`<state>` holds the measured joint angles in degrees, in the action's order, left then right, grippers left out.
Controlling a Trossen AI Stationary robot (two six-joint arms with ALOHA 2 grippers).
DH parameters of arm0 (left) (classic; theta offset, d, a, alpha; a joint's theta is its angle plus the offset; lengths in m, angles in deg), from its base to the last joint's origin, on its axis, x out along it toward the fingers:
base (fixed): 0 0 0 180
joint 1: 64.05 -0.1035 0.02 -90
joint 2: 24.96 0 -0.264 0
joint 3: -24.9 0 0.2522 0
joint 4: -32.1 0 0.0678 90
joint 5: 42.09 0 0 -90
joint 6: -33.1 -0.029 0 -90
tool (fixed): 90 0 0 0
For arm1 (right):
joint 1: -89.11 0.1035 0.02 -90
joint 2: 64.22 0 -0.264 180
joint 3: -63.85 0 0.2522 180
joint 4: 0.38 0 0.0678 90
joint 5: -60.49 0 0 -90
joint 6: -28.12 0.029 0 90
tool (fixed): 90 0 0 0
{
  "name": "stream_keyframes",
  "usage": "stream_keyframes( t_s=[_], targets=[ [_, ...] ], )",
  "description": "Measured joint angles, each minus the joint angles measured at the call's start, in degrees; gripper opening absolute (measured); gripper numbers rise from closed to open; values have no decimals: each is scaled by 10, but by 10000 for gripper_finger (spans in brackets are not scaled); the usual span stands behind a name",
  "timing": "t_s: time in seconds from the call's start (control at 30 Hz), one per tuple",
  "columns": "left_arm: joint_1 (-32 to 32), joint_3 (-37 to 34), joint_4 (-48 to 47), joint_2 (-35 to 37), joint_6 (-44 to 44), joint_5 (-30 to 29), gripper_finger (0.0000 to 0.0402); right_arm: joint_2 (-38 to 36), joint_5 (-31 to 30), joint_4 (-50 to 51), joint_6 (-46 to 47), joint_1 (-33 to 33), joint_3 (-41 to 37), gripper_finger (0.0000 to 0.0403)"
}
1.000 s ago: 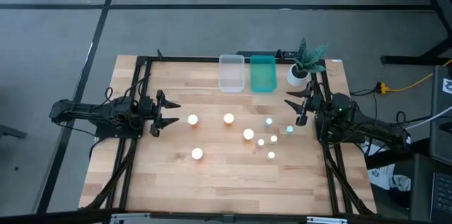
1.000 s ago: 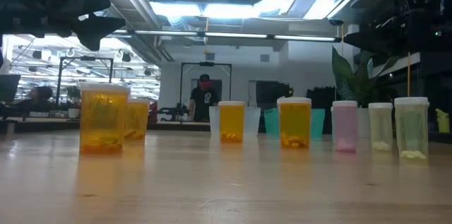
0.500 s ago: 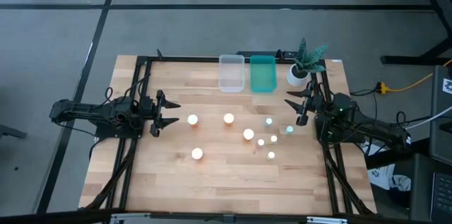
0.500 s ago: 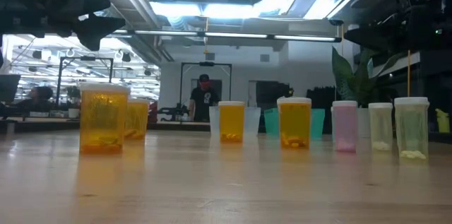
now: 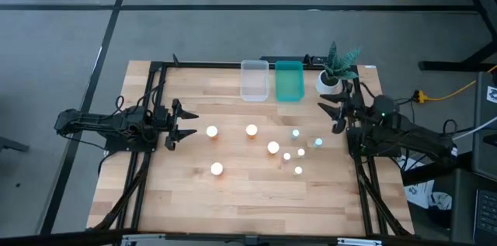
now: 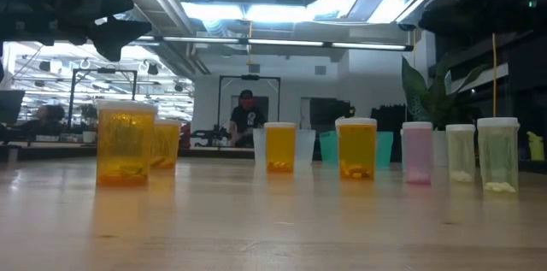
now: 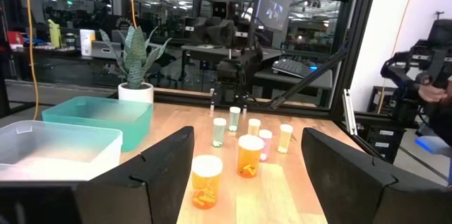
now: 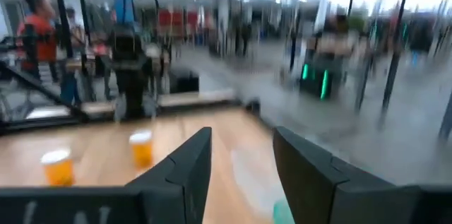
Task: Pick and place medicine bottles into bin by pill shape (circle, oval)
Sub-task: Put the small blue pill bottle into the blue bin
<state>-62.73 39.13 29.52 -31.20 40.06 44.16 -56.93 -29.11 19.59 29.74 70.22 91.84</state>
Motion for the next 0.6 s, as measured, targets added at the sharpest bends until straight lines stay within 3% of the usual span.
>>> stream_keyframes(
  t_s=[0.27, 0.47, 0.6],
  targets=[
    [0, 0, 0, 0, 0, 0, 254, 179, -19, 264, 121, 0, 172, 154],
    [0, 0, 0, 0, 0, 0, 254, 307, 86, 548, 202, 0, 264, 154],
    [0, 0, 0, 0, 0, 0, 254, 337, 96, 648, 207, 7, 263, 154]
  ],
)
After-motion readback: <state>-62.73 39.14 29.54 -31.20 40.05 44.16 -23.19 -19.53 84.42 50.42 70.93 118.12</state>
